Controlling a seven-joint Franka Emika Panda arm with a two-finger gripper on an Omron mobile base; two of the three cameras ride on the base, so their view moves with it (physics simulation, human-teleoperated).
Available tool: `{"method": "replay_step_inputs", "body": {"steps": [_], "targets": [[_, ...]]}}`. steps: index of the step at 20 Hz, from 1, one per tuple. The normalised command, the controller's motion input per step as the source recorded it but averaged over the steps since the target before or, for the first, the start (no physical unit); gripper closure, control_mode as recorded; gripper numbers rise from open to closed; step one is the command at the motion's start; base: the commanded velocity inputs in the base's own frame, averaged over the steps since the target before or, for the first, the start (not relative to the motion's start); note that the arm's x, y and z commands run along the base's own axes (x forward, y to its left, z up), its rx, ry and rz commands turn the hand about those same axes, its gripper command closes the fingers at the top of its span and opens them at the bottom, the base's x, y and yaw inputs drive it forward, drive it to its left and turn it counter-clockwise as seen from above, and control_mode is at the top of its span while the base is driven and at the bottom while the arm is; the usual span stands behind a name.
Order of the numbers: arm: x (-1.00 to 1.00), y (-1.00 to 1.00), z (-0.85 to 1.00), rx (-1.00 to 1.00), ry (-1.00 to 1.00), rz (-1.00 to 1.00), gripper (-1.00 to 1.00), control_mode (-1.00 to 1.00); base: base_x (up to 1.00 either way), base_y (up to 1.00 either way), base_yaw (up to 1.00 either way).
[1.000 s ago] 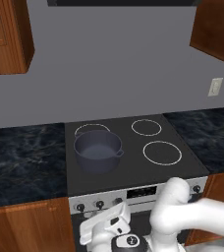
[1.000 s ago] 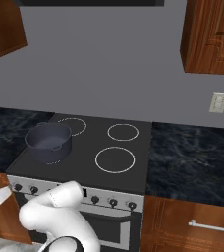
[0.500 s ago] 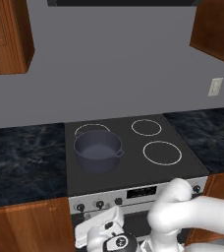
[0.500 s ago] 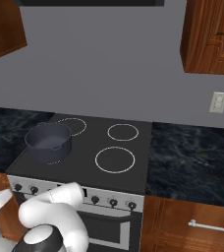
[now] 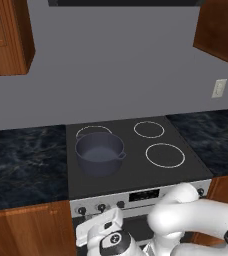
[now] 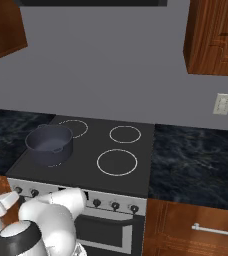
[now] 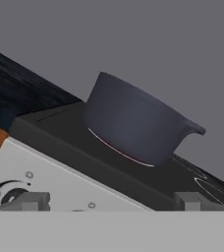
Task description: Turn off the front left burner of the stove.
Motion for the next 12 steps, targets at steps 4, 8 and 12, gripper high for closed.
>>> {"method": "replay_step_inputs", "body": {"steps": [4,8,12], "targets": [[0.38,0.19,-0.31,0.0,0.0,-0.02,-1.0,-1.0,0.0,0.0,0.0],[0.16,0.35,-0.29,0.0,-0.04,0.0,-1.0,-1.0,0.0,0.0,0.0],[0.01,0.25,-0.32,0.0,-0.07,0.0,-1.0,-1.0,0.0,0.0,0.0]]}}
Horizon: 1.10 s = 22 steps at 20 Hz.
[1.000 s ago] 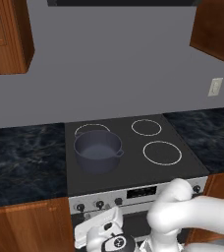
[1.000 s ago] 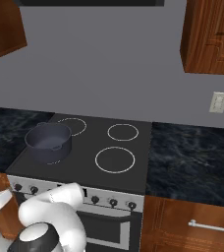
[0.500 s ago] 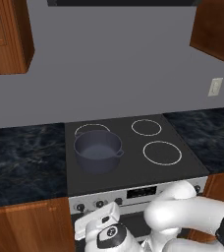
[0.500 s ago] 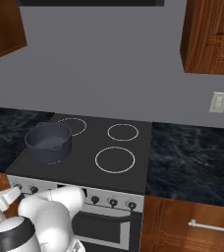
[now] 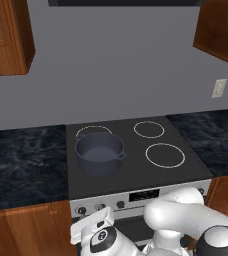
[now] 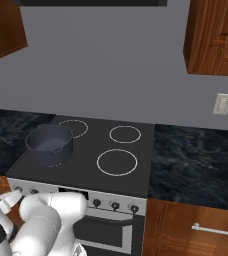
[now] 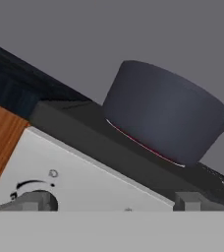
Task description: Turn off the front left burner of the stove.
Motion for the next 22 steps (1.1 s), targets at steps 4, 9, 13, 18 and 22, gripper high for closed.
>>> {"method": "replay_step_inputs", "body": {"steps": [4,9,13,18,22], "targets": [[0.0,0.13,-0.39,0.0,-0.05,0.0,-1.0,-1.0,0.0,0.0,0.0],[0.09,0.01,-0.3,0.0,-0.05,-0.03,-1.0,-1.0,0.0,0.0,0.0],[0.12,0.02,-0.16,0.02,-0.06,-0.02,-1.0,-1.0,0.0,0.0,0.0],[0.13,0.09,-0.11,0.02,-0.07,-0.01,-1.0,-1.0,0.0,0.0,0.0],[0.26,0.1,-0.03,0.03,-0.05,-0.02,-1.0,-1.0,0.0,0.0,0.0]]}}
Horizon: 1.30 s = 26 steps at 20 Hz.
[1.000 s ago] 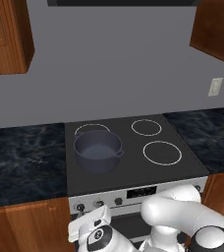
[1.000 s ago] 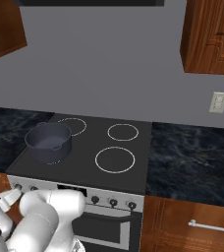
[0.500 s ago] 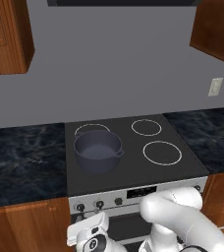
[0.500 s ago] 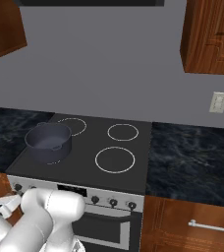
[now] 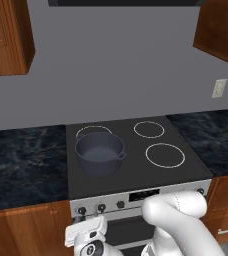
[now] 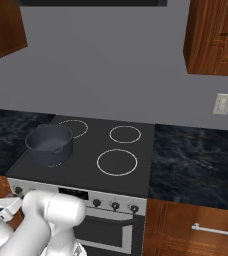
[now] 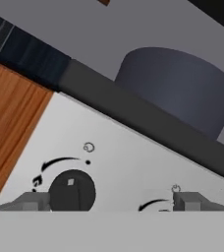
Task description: Turn off the front left burner of the stove.
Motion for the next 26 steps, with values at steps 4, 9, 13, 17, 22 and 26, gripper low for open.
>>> {"method": "replay_step_inputs", "body": {"steps": [4,9,13,17,22,26], "targets": [[0.31,0.01,0.0,0.01,0.0,-0.01,-1.0,-1.0,0.0,0.0,0.0],[0.35,0.02,-0.01,0.0,0.0,0.0,-1.0,-1.0,0.0,0.0,0.0],[0.19,0.11,-0.18,0.0,0.0,0.0,-1.0,-1.0,0.0,0.0,0.0],[0.17,0.07,-0.16,0.0,0.0,0.0,-1.0,-1.0,0.0,0.0,0.0],[0.07,0.0,-0.01,0.0,0.0,0.0,-1.0,-1.0,0.0,0.0,0.0],[0.0,-0.06,0.0,0.01,0.0,0.0,-1.0,-1.0,0.0,0.0,0.0]]}}
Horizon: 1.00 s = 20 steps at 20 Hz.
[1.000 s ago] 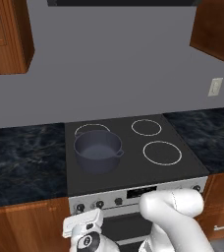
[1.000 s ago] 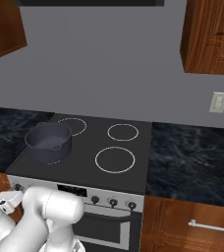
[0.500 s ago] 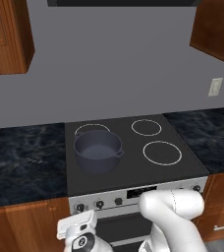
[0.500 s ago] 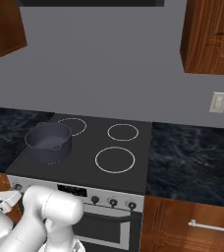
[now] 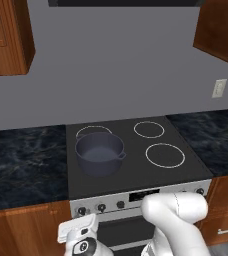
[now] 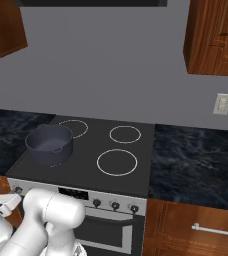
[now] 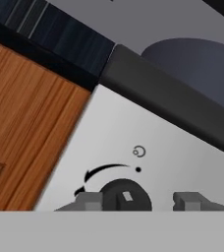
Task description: Turn off the front left burner of the stove.
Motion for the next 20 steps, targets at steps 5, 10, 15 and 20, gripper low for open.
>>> {"method": "replay_step_inputs", "body": {"steps": [5,10,15,20], "targets": [[0.0,-0.03,0.0,0.03,0.0,0.0,-1.0,-1.0,0.0,0.0,0.0],[0.0,0.0,0.0,0.02,0.0,0.0,-1.0,-1.0,0.0,0.0,0.0],[0.0,0.0,-0.03,0.03,0.02,0.01,-1.0,-1.0,0.0,0.0,0.0],[0.0,0.0,-0.08,0.04,0.02,0.03,-1.0,-1.0,0.0,0.0,0.0]]}}
